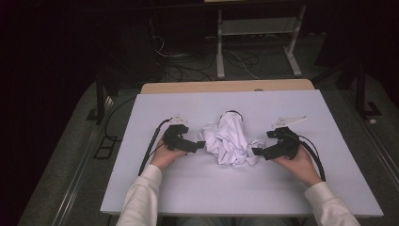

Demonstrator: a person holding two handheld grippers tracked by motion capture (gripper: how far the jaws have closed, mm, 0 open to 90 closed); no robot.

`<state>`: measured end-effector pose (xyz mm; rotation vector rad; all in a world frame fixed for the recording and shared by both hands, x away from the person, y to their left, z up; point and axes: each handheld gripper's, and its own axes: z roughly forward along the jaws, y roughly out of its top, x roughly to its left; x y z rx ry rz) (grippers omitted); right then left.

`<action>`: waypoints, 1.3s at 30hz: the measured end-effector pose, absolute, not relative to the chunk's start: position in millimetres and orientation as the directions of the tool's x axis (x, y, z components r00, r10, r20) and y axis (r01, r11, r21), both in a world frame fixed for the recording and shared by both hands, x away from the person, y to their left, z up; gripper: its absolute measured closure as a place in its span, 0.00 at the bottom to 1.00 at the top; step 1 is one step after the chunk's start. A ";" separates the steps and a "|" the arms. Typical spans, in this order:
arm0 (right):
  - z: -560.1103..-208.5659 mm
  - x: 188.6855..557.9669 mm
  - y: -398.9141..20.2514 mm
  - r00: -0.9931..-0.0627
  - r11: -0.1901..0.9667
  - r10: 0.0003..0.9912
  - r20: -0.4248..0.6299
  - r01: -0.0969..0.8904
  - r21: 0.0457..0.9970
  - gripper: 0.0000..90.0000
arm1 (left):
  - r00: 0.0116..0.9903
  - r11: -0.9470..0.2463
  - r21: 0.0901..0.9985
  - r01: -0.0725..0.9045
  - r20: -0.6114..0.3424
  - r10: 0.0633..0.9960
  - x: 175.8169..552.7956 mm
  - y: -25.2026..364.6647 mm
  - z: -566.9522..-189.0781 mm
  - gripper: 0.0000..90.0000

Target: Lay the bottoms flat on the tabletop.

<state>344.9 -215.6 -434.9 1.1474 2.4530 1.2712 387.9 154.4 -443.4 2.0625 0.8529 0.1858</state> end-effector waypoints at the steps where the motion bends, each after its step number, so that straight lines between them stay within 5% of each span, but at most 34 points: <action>1: -434.9 344.9 -215.6 -0.696 0.348 0.689 0.202 0.562 0.750 0.00 | 0.754 -0.384 0.773 0.505 -0.179 0.632 388.2 153.2 -444.5 0.00; 12: -446.4 342.7 -207.7 -0.708 0.384 0.673 0.212 0.580 0.718 0.00 | 0.768 -0.411 0.748 0.522 -0.201 0.608 393.7 140.2 -457.7 0.00; 22: -455.4 341.2 -201.2 -0.732 0.427 0.645 0.219 0.583 0.691 0.11 | 0.782 -0.429 0.739 0.520 -0.209 0.587 394.1 130.9 -462.7 0.23; 29: -462.2 340.2 -192.5 -0.765 0.488 0.616 0.185 0.556 0.673 0.32 | 0.807 -0.471 0.734 0.490 -0.177 0.563 390.3 122.7 -462.2 0.58; 35: -460.5 342.4 -190.4 -0.783 0.507 0.598 0.172 0.535 0.676 0.79 | 0.810 -0.498 0.724 0.478 -0.142 0.569 389.0 117.0 -457.0 0.83; 39: -455.4 343.4 -196.0 -0.779 0.502 0.603 0.173 0.539 0.677 0.90 | 0.813 -0.510 0.721 0.470 -0.128 0.568 388.5 117.8 -453.3 0.88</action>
